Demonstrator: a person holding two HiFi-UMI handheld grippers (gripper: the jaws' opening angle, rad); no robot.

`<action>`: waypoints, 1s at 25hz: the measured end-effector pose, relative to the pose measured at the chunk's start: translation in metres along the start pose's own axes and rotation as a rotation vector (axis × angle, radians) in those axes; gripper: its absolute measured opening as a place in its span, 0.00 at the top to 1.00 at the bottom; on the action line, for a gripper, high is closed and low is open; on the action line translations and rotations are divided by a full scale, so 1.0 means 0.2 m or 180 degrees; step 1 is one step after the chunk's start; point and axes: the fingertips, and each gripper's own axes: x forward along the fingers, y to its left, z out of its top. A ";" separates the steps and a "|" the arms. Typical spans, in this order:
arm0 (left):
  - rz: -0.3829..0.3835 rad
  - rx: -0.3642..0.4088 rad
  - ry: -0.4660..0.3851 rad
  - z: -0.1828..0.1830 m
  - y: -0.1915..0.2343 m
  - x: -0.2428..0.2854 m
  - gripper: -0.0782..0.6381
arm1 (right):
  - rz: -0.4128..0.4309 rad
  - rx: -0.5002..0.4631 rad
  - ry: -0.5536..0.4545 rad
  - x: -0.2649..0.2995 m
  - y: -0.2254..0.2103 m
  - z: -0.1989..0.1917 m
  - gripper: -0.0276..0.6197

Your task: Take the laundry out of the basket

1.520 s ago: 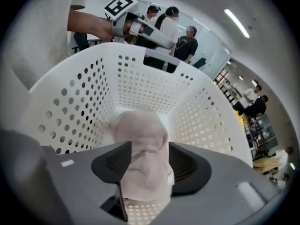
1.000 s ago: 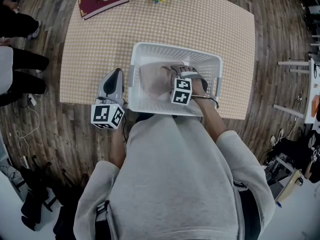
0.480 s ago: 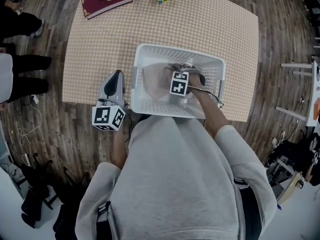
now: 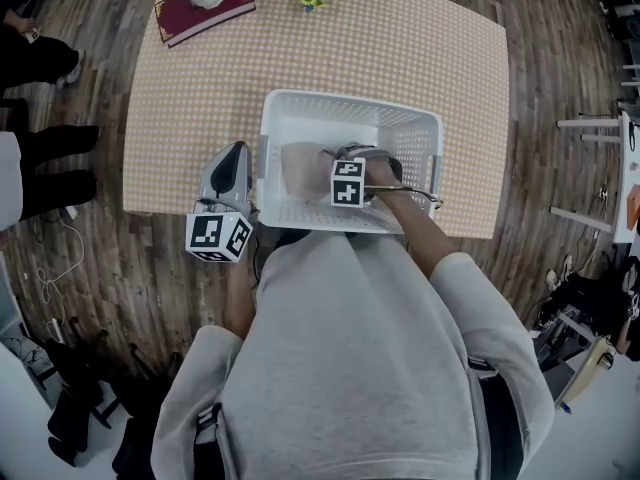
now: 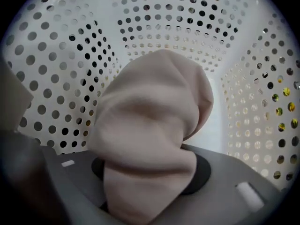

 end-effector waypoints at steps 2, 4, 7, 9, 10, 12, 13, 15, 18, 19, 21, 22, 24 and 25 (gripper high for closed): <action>0.0000 0.0000 -0.0009 0.00 -0.01 -0.01 0.88 | -0.0042 0.0028 -0.0013 0.00 0.00 0.00 0.59; 0.0006 -0.0003 -0.0031 0.01 -0.01 -0.03 0.88 | -0.0120 0.0057 -0.0037 -0.01 0.00 0.00 0.60; 0.0007 0.0004 -0.0074 0.02 -0.02 -0.06 0.88 | -0.0340 0.0106 -0.0085 -0.03 0.00 0.00 0.62; -0.0010 0.0015 -0.0097 0.03 -0.04 -0.07 0.88 | -0.0521 0.0120 -0.0099 -0.06 -0.02 0.00 0.64; -0.0025 0.0025 -0.0107 0.04 -0.05 -0.08 0.88 | -0.0613 0.0121 -0.0097 -0.09 -0.04 -0.01 0.64; -0.0056 0.0042 -0.0126 0.05 -0.07 -0.09 0.88 | -0.0808 0.0153 -0.0111 -0.16 -0.09 -0.02 0.64; -0.0066 0.0048 -0.0132 0.05 -0.08 -0.10 0.88 | -0.0909 0.0190 -0.0140 -0.21 -0.12 -0.02 0.64; -0.0084 0.0059 -0.0141 0.06 -0.10 -0.12 0.88 | -0.1121 0.0279 -0.0215 -0.33 -0.19 -0.03 0.64; -0.0137 0.0088 -0.0176 0.07 -0.13 -0.13 0.88 | -0.1486 0.0369 -0.0294 -0.54 -0.28 -0.05 0.64; -0.0160 0.0106 -0.0191 0.08 -0.14 -0.13 0.88 | -0.1614 0.0384 -0.0302 -0.60 -0.30 -0.06 0.64; -0.0200 0.0142 -0.0224 0.10 -0.17 -0.14 0.88 | -0.1855 0.0382 -0.0314 -0.74 -0.32 -0.07 0.64; -0.0215 0.0155 -0.0238 0.11 -0.18 -0.15 0.88 | -0.1953 0.0378 -0.0334 -0.80 -0.32 -0.06 0.64; -0.0238 0.0175 -0.0259 0.12 -0.20 -0.16 0.88 | -0.2125 0.0366 -0.0382 -0.91 -0.32 -0.04 0.64; -0.0250 0.0183 -0.0268 0.12 -0.21 -0.16 0.88 | -0.2190 0.0367 -0.0405 -0.94 -0.32 -0.03 0.64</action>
